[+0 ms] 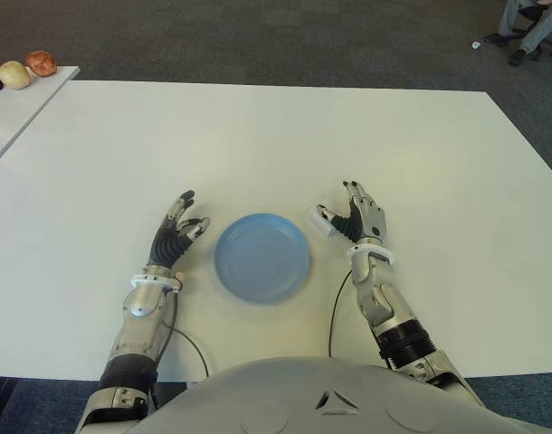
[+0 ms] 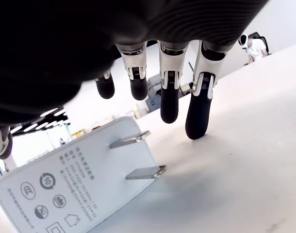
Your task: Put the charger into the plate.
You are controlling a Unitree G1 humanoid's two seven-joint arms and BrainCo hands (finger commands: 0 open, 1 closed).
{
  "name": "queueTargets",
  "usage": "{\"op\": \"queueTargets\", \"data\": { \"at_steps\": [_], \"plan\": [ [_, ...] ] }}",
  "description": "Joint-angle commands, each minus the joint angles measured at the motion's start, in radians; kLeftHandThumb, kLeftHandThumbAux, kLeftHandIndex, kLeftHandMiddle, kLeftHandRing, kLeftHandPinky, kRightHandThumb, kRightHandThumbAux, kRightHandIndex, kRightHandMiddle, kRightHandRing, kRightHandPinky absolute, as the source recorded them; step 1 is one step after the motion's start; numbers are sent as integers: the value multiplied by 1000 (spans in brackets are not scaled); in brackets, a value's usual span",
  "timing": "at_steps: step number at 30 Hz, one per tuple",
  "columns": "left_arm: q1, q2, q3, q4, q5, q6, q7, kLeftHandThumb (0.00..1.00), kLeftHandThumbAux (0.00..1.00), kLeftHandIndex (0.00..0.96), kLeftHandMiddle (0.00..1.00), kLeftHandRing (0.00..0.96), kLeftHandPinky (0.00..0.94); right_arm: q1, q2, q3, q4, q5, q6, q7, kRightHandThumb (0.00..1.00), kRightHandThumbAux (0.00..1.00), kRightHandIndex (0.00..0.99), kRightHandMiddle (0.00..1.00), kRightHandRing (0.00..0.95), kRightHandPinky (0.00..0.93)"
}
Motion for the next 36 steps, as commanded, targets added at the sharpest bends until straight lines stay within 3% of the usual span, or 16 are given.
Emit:
{"op": "queueTargets", "data": {
  "at_steps": [1, 18, 36],
  "plan": [
    [41, -31, -26, 52, 14, 62, 1, 0, 576, 82, 77, 72, 75, 69, 0, 19, 50, 23, 24, 34, 281, 297, 0, 44, 177, 358],
    [27, -30, -25, 81, 14, 50, 3, 0, 583, 92, 90, 83, 86, 104, 12, 23, -86, -29, 35, -31, 256, 336, 0, 16, 107, 229],
    [12, -33, -26, 104, 16, 47, 8, 0, 588, 92, 85, 80, 85, 150, 18, 35, -190, -53, 25, -33, 270, 357, 0, 10, 90, 212]
  ]
}}
